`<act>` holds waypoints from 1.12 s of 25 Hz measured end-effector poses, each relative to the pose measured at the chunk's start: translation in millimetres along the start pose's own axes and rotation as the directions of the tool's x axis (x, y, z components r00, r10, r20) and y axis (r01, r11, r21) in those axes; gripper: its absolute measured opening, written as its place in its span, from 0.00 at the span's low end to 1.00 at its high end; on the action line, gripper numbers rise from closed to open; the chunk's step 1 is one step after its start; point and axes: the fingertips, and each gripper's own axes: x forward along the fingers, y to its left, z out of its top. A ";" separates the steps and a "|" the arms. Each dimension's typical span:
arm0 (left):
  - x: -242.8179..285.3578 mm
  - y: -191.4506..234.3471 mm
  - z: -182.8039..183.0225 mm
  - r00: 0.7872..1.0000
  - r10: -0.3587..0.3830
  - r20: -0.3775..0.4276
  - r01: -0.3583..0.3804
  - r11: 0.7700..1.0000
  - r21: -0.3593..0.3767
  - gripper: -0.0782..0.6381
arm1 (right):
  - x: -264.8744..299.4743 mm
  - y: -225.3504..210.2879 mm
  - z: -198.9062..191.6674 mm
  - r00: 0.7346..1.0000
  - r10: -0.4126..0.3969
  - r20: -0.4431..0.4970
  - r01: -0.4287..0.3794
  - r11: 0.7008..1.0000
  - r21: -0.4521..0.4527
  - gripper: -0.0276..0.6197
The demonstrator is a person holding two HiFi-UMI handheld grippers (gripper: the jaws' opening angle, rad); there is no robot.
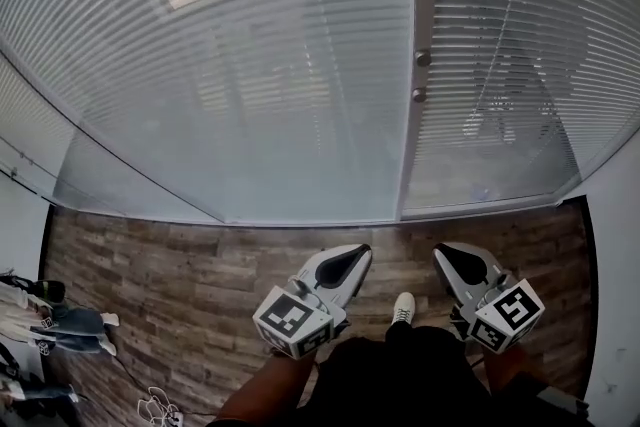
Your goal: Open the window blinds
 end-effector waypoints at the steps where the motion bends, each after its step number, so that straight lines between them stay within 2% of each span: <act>1: 6.6 -0.2 1.8 1.000 0.004 0.000 -0.004 1.000 0.001 0.11 | -0.6 -6.4 3.1 1.000 0.005 0.003 -0.005 1.000 -0.001 0.08; 9: 53.2 -0.5 16.5 0.999 0.044 0.029 -0.045 0.999 0.023 0.11 | -6.0 -57.1 17.6 0.999 0.038 0.033 -0.038 0.999 0.000 0.08; 15: 70.9 2.3 10.6 0.998 0.056 0.010 -0.057 0.997 0.043 0.11 | 0.4 -79.6 10.3 0.998 0.054 0.043 -0.055 0.998 0.019 0.08; 22: 65.4 11.2 20.3 0.999 0.052 0.000 -0.052 0.997 0.063 0.11 | 12.1 -78.1 12.4 0.998 0.045 0.043 -0.046 0.999 0.026 0.08; 28: 44.1 38.0 25.4 0.999 0.032 0.010 -0.033 0.997 0.070 0.11 | 38.4 -62.3 13.3 0.999 0.011 0.048 -0.012 1.000 0.023 0.08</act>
